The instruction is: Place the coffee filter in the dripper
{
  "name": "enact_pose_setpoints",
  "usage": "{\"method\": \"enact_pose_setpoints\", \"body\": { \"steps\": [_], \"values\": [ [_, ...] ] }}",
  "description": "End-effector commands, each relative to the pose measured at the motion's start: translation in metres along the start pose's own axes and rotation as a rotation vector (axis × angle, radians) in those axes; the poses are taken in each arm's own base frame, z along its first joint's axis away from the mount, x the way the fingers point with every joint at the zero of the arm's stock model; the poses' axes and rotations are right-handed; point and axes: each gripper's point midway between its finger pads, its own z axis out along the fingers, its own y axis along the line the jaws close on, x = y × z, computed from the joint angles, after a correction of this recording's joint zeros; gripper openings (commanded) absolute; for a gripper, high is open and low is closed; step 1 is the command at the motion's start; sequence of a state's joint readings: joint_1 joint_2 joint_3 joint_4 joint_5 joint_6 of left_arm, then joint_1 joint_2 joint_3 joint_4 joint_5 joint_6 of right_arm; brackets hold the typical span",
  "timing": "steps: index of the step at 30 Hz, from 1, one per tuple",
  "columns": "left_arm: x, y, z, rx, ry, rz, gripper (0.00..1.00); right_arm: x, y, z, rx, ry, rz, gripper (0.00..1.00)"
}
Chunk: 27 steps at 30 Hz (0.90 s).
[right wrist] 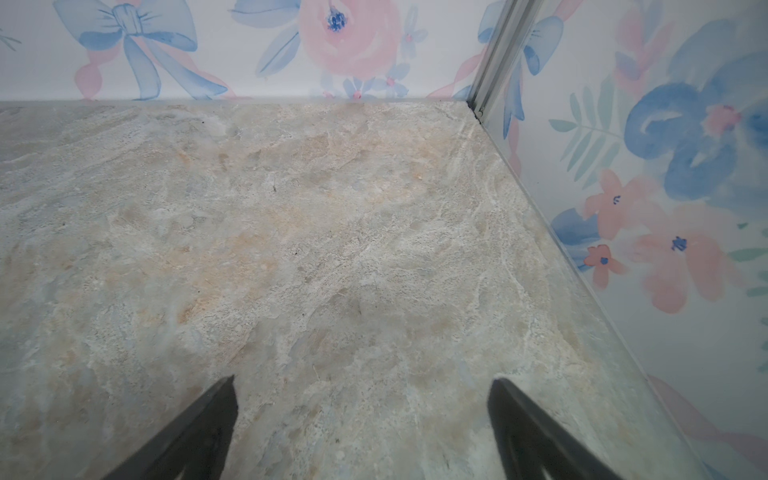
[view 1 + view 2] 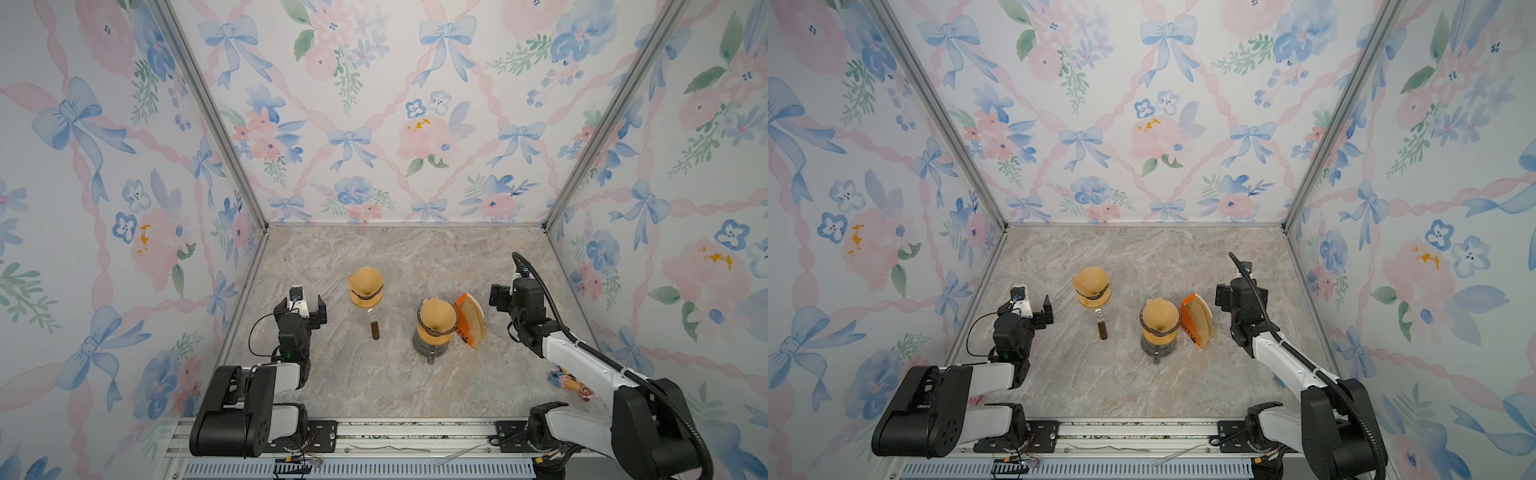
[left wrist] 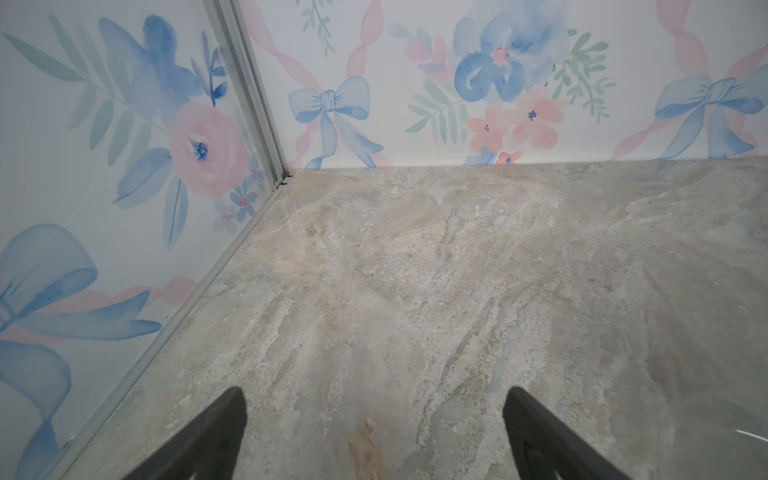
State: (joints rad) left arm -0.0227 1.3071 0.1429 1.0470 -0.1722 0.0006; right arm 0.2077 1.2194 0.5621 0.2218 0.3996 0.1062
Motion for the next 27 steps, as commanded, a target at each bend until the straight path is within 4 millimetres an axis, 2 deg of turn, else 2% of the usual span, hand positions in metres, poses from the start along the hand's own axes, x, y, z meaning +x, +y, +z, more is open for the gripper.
{"method": "enact_pose_setpoints", "body": {
  "steps": [1, 5, 11, 12, 15, 23, 27],
  "values": [
    [-0.018, -0.007, 0.000, 0.054, -0.069, -0.005, 0.98, -0.006, -0.006, 0.006, 0.003, -0.053, 0.017, 0.96],
    [-0.021, -0.020, 0.003, 0.125, -0.104, -0.046, 0.98, -0.001, -0.015, 0.010, 0.020, -0.069, 0.036, 0.96],
    [-0.002, -0.016, 0.015, 0.091, -0.091, -0.059, 0.98, -0.004, -0.015, 0.009, 0.013, -0.075, 0.023, 0.96],
    [-0.006, -0.017, 0.017, 0.097, -0.106, -0.055, 0.98, -0.006, -0.015, 0.008, 0.012, -0.081, 0.022, 0.96],
    [0.004, -0.027, 0.035, 0.142, -0.003, -0.031, 0.98, -0.009, -0.019, 0.008, 0.020, -0.093, 0.026, 0.96],
    [0.004, -0.027, 0.032, 0.139, -0.012, -0.028, 0.98, -0.015, -0.026, 0.007, 0.031, -0.133, 0.028, 0.96],
    [0.003, -0.027, 0.033, 0.139, -0.015, -0.029, 0.98, -0.014, -0.034, 0.016, 0.042, -0.150, 0.048, 0.96]
  ]
}}
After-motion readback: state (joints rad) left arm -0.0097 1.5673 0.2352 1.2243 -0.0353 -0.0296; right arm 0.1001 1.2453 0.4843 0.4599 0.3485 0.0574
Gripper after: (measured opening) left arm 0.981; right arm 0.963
